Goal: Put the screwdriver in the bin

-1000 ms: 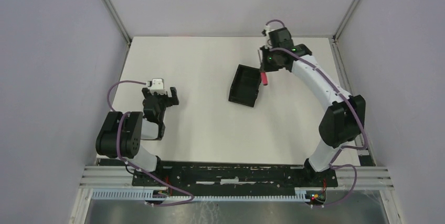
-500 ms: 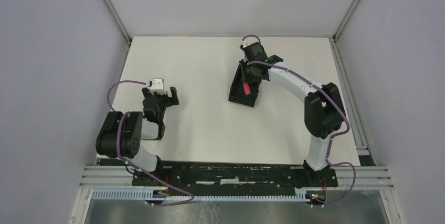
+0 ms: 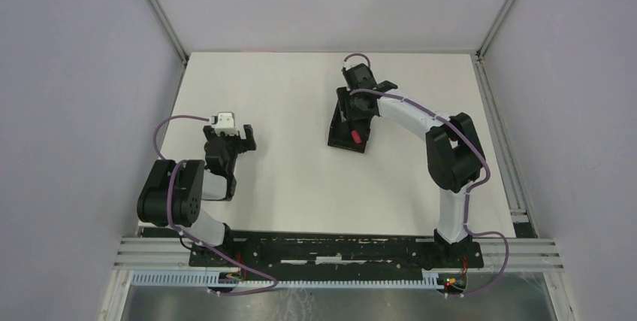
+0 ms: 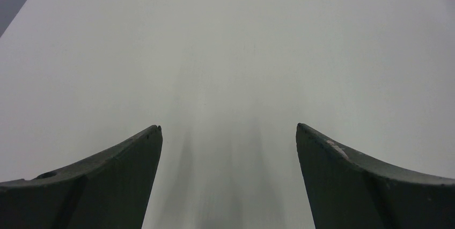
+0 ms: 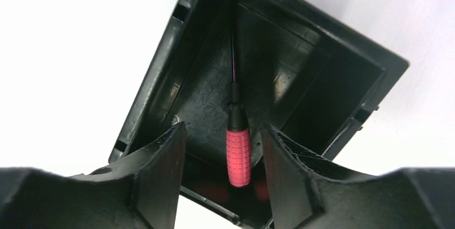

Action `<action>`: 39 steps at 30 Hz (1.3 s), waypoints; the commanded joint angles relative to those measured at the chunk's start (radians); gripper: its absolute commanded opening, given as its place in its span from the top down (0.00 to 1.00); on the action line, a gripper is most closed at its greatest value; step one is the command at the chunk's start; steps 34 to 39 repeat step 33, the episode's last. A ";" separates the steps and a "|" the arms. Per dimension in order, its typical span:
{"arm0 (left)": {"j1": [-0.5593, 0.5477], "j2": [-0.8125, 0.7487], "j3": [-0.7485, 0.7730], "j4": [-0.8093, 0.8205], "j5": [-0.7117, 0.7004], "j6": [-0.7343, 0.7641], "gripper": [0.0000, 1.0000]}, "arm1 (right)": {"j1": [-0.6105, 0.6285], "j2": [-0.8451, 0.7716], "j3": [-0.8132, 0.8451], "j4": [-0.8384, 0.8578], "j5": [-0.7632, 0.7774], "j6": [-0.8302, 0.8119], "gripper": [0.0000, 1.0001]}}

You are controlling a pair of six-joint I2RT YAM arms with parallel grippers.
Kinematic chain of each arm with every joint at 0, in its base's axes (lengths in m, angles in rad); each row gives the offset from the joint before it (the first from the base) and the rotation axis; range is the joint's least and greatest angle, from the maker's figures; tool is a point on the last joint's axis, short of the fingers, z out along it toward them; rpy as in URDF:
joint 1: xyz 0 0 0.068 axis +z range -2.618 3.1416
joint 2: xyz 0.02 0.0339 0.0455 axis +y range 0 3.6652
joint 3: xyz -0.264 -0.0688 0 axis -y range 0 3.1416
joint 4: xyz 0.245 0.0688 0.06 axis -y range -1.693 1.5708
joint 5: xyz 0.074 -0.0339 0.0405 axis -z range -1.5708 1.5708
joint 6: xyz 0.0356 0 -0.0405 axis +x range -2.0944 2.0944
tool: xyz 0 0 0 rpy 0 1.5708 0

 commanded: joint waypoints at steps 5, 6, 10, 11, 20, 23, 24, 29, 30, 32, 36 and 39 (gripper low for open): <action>0.006 -0.017 0.003 0.029 0.009 -0.033 0.00 | 0.004 -0.236 0.001 0.066 0.055 -0.049 0.22; 0.006 -0.017 0.003 0.029 0.009 -0.033 0.00 | 0.003 -0.276 -0.035 0.091 0.052 -0.067 0.06; 0.006 -0.017 0.003 0.029 0.009 -0.033 0.00 | -0.026 -0.477 -0.240 0.221 0.088 -0.162 0.02; 0.007 -0.017 0.003 0.029 0.009 -0.033 0.00 | -0.039 -0.532 -0.311 0.259 0.116 -0.184 0.02; 0.006 -0.016 0.003 0.029 0.008 -0.033 0.00 | -0.309 -0.922 -0.998 0.671 0.149 -0.278 0.02; 0.006 -0.017 0.003 0.029 0.009 -0.033 0.00 | -0.337 -1.002 -1.190 0.853 0.161 -0.281 0.02; 0.006 -0.016 0.003 0.029 0.008 -0.033 0.00 | -0.340 -1.017 -1.246 0.901 0.171 -0.285 0.02; 0.006 -0.017 0.004 0.029 0.009 -0.033 0.00 | -0.346 -1.040 -1.354 0.991 0.193 -0.289 0.02; 0.006 -0.016 0.004 0.029 0.009 -0.033 0.00 | -0.348 -1.039 -1.356 0.990 0.193 -0.293 0.02; 0.006 -0.017 0.003 0.029 0.009 -0.033 0.00 | -0.347 -1.039 -1.350 0.978 0.191 -0.301 0.02; 0.006 -0.018 0.003 0.029 0.009 -0.033 0.00 | -0.348 -1.040 -1.348 0.976 0.186 -0.306 0.02; 0.006 -0.018 0.003 0.029 0.009 -0.033 0.00 | -0.348 -1.040 -1.348 0.976 0.186 -0.306 0.02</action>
